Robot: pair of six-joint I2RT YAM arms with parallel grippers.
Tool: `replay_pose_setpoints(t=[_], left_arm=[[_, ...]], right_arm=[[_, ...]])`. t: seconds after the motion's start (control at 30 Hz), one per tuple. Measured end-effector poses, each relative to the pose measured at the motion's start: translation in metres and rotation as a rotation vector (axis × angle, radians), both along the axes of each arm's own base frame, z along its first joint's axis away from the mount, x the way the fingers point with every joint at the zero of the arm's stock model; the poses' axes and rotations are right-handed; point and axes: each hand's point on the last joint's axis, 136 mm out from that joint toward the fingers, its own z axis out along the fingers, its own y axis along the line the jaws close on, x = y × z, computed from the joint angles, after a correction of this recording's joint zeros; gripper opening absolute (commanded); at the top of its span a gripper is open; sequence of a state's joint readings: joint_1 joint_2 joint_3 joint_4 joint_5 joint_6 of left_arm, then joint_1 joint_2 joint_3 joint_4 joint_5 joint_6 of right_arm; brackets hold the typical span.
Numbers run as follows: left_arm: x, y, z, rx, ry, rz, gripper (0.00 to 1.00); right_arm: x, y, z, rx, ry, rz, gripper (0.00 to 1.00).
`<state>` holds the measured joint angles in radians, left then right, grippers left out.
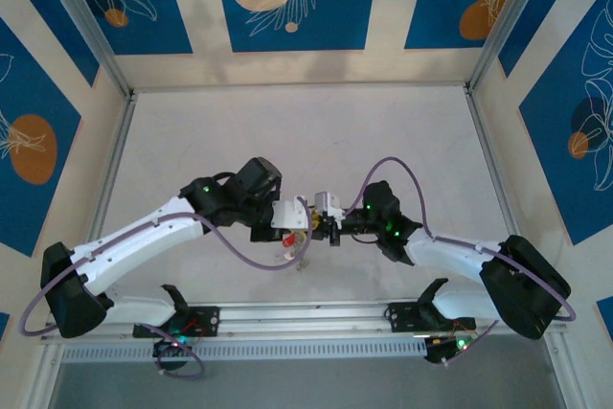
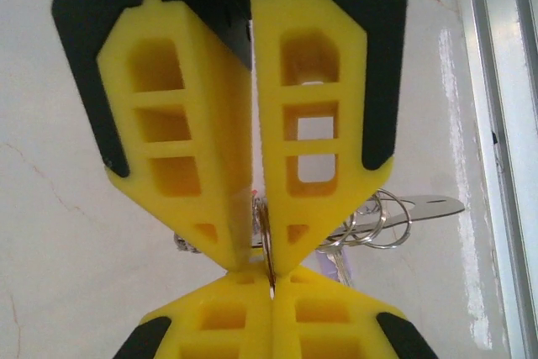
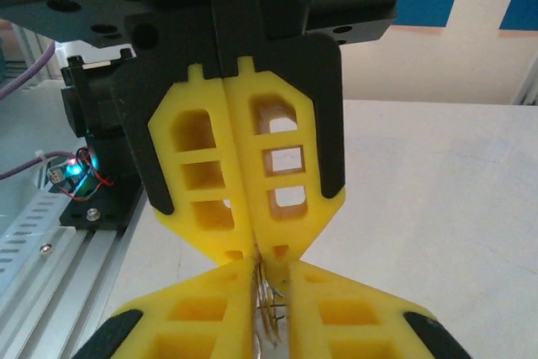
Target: Put the keys on the keyring
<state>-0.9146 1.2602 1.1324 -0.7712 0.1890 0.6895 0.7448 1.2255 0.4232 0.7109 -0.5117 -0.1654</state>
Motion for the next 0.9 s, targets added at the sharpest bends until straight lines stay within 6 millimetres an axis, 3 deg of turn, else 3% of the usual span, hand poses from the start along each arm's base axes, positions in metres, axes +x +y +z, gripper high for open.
replay_pose_setpoints(t=[0.27, 0.33, 0.43, 0.67, 0.9], left_arm=[[-0.004, 0.006, 0.006, -0.028, -0.022, -0.001, 0.00], [-0.007, 0.010, 0.006, -0.035, -0.028, -0.001, 0.00], [-0.009, 0.011, 0.008, -0.045, -0.036, -0.001, 0.01], [-0.009, 0.012, 0.008, -0.072, -0.056, -0.001, 0.24], [-0.013, 0.017, -0.005, -0.128, -0.093, 0.005, 0.30]], right_arm=[[-0.003, 0.001, -0.003, -0.004, 0.018, 0.024, 0.16], [-0.005, 0.002, -0.003, -0.004, 0.025, 0.032, 0.02], [-0.008, 0.003, -0.001, -0.004, 0.030, 0.051, 0.00], [-0.010, 0.003, 0.000, -0.001, 0.047, 0.066, 0.00], [-0.005, 0.000, 0.011, 0.054, 0.062, 0.044, 0.00]])
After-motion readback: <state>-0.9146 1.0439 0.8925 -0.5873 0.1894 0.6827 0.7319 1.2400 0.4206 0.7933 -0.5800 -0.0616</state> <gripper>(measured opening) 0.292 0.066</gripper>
